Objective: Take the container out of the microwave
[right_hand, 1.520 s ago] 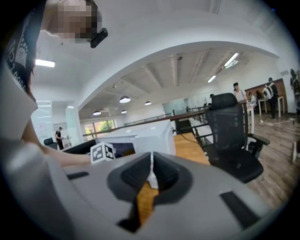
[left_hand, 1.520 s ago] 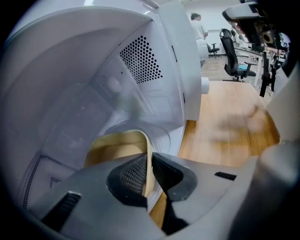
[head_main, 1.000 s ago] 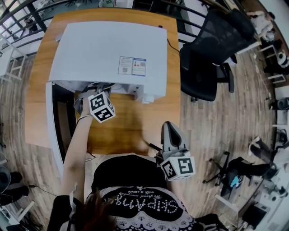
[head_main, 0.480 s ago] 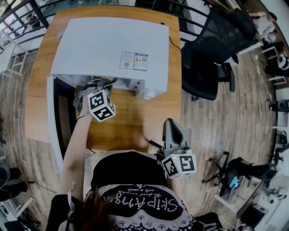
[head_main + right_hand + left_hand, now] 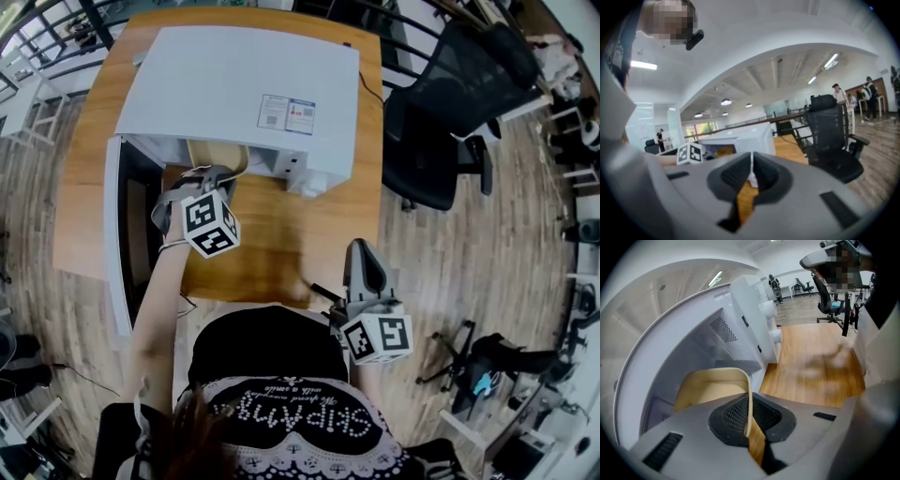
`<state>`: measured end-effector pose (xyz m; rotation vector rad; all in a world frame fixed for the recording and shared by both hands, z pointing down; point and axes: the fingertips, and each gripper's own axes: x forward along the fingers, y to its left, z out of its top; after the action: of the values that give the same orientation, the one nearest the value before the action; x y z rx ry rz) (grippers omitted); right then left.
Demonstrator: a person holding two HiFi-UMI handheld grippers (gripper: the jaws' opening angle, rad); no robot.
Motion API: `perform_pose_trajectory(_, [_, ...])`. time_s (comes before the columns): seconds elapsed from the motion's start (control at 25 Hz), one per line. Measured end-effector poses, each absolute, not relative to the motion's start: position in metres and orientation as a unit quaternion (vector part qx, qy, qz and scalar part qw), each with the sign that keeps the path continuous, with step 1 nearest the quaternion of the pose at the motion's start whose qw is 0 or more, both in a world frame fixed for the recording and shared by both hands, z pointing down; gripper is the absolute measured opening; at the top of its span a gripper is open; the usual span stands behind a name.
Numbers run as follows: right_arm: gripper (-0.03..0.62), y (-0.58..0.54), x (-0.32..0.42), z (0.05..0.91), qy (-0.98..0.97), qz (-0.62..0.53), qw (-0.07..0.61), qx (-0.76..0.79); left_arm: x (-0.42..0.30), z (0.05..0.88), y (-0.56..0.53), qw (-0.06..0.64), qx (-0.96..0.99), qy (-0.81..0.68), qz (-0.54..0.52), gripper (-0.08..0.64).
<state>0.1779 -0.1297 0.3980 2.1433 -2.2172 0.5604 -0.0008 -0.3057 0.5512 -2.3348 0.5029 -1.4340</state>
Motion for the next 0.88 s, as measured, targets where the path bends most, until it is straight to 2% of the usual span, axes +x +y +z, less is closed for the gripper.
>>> perform_pose_trajectory(0.88, [0.036,-0.108,0.21,0.392,-0.714,0.159,0.003,0.681,-0.016,0.527,-0.237,0.179,-0.825,0.184,-0.504,0.04])
